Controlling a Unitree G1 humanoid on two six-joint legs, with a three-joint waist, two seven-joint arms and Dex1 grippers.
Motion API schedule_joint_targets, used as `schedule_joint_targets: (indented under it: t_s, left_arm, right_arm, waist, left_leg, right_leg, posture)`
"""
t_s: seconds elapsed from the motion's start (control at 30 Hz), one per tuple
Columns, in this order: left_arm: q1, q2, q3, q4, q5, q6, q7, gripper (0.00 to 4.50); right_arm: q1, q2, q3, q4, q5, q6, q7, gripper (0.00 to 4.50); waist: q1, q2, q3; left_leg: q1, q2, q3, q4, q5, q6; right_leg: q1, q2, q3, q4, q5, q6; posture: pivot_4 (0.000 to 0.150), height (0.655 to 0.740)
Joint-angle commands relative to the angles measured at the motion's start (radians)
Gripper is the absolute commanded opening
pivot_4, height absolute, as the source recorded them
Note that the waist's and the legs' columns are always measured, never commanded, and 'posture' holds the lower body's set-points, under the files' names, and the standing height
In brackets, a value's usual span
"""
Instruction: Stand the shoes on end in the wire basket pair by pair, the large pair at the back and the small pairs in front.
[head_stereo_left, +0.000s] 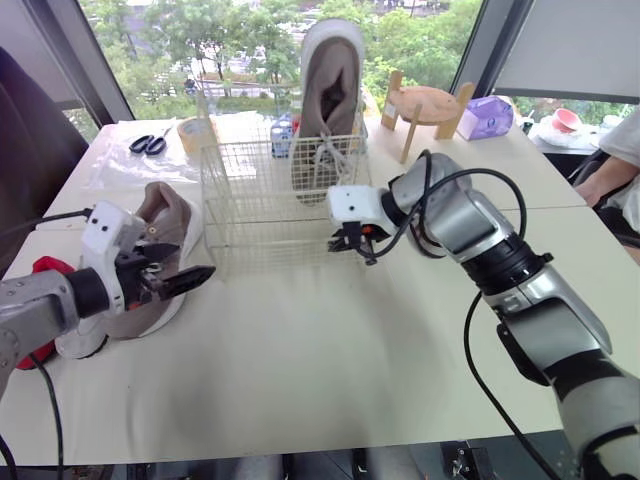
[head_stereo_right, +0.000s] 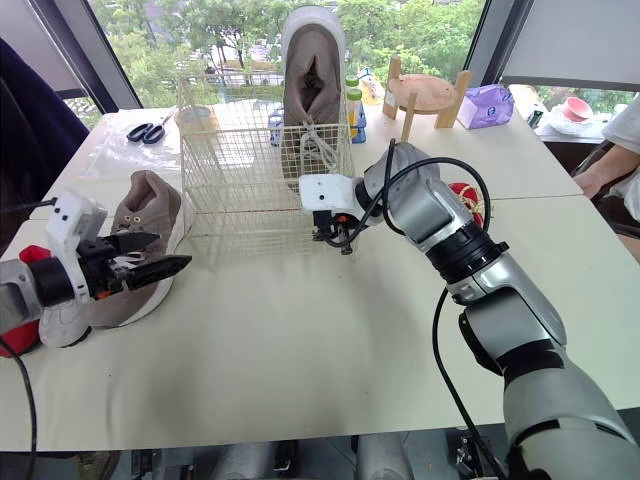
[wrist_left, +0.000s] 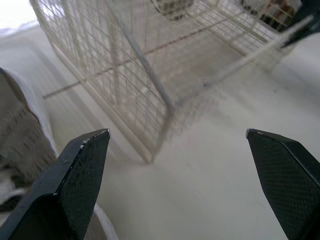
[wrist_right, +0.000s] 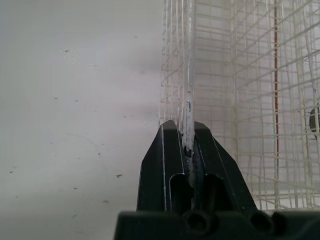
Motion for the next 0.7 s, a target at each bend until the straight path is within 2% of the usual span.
schedule_joint_targets:
  t_s: [0.03,0.2,0.3,0.47,0.6,0.7]
  left_arm:
    - [-0.027,-0.007,-0.009,0.008,0.024,-0.003,0.006,4.5]
    - [-0.051,-0.011,-0.033,0.019,0.046,-0.005,0.004,4.5]
    - [-0.082,-0.017,-0.023,0.054,0.06,-0.008,0.013,4.5]
    - [-0.153,-0.025,0.021,0.154,0.081,-0.01,0.046,4.5]
    - [-0.331,0.036,0.016,0.383,0.152,0.017,0.104,4.5]
    - [-0.48,0.112,-0.111,0.585,0.263,0.005,0.049,4.5]
  right_arm:
    - [-0.003,-0.005,-0.033,-0.101,0.037,0.034,0.021,0.06]
    - [0.008,0.023,-0.036,-0.12,0.029,0.101,-0.039,0.06]
    - [-0.009,0.075,-0.073,-0.131,0.047,0.172,-0.105,0.96]
    - [-0.034,0.087,-0.127,-0.217,0.11,0.276,-0.128,3.42]
    - [-0.076,0.073,-0.264,-0.276,0.205,0.334,-0.164,3.42]
    - [-0.103,0.097,-0.455,-0.324,0.404,0.499,-0.167,3.42]
  waist:
    - [0.0,0.0,0.0]
    - [-0.002,0.0,0.0]
    - [-0.003,0.0,0.0]
    - [0.005,0.0,0.0]
    - [0.007,-0.001,0.0]
    - [0.006,-0.002,0.0]
  left_leg:
    - [0.0,0.0,0.0,0.0,0.0,0.0]
    - [0.0,0.0,0.0,0.0,0.0,0.0]
    - [0.0,0.001,0.0,0.0,0.0,0.0]
    - [0.0,0.001,-0.001,0.001,0.0,0.0]
    - [-0.001,0.0,-0.003,0.003,0.0,0.0]
    - [0.0,-0.001,-0.003,0.003,0.0,0.0]
  right_leg:
    - [0.0,0.0,0.0,0.0,0.0,0.0]
    - [0.0,0.0,0.0,0.0,0.0,0.0]
    - [0.0,0.001,0.0,0.001,0.0,0.0]
    - [0.0,0.002,0.0,0.001,0.0,0.0]
    - [0.001,0.001,-0.001,0.001,0.0,0.0]
    - [0.002,0.002,-0.002,0.001,0.0,0.0]
  posture:
    - [0.15,0.74]
    - [0.15,0.74]
    - [0.15,0.74]
    - [0.15,0.74]
    - [0.15,0.74]
    - [0.15,0.74]
